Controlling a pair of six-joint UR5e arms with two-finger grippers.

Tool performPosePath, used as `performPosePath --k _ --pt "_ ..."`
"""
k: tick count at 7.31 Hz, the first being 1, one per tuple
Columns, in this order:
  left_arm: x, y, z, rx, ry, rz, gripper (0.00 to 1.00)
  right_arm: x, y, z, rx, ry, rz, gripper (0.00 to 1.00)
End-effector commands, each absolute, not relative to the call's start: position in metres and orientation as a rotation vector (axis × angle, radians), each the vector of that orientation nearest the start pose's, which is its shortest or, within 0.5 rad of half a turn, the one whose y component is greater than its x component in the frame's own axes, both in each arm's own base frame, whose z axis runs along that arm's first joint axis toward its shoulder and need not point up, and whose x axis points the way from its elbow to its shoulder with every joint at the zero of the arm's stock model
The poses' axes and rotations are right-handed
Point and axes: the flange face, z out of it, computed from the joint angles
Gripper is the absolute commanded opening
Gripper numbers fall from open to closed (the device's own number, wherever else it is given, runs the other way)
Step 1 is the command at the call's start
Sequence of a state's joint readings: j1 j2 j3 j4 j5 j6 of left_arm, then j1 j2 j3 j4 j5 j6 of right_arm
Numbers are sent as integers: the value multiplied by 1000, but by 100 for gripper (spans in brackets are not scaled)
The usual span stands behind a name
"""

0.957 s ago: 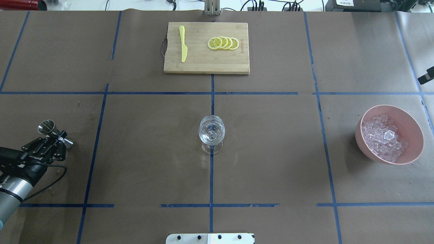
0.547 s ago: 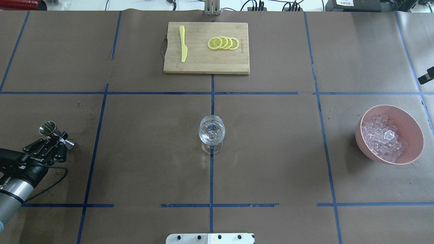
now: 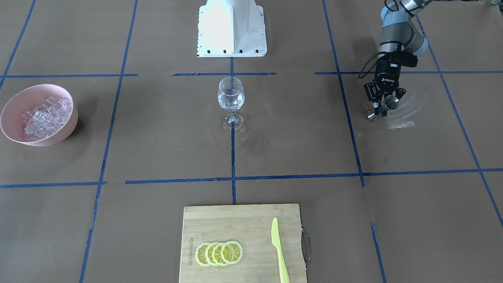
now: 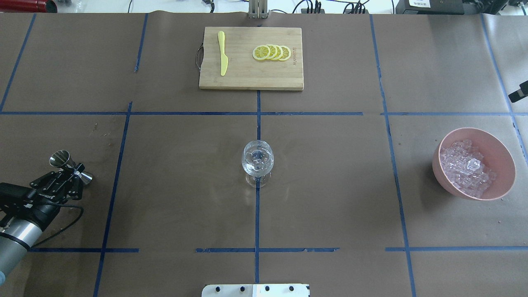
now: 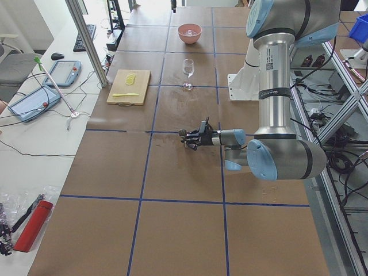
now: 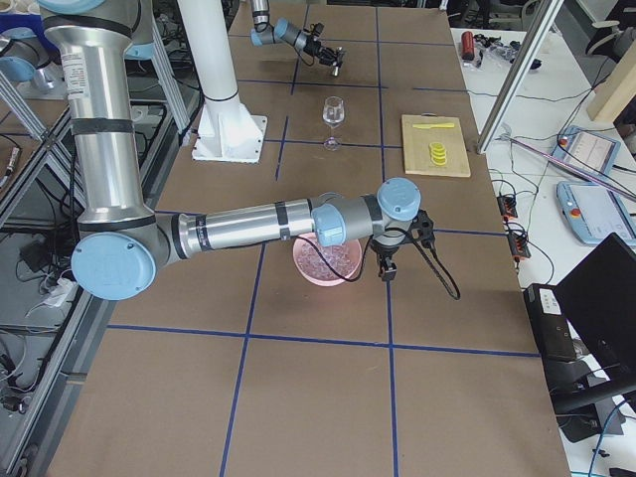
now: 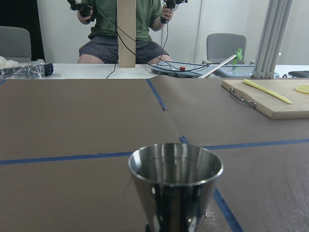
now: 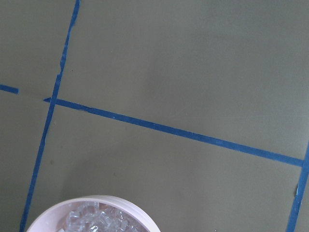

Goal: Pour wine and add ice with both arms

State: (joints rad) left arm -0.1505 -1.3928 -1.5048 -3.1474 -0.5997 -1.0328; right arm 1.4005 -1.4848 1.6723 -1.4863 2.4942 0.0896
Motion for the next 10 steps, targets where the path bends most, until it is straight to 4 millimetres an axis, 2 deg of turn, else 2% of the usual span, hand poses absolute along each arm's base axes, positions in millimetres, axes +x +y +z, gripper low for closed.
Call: performPosePath --k 1,6,7,9,10 --pt "347 -270 593 1162 857 -326 28 -37 -535 543 133 -944 -199 100" --pt "347 -269 592 1162 859 -325 38 -37 -535 543 131 -944 -198 100" --pt "348 -268 592 1161 860 -324 48 -37 -535 543 131 -944 -198 100" --pt "348 -268 592 1161 862 -325 78 -37 -535 543 131 -944 -198 100" --pt "348 -269 591 1161 862 -324 88 -37 -535 543 131 -944 -198 100"
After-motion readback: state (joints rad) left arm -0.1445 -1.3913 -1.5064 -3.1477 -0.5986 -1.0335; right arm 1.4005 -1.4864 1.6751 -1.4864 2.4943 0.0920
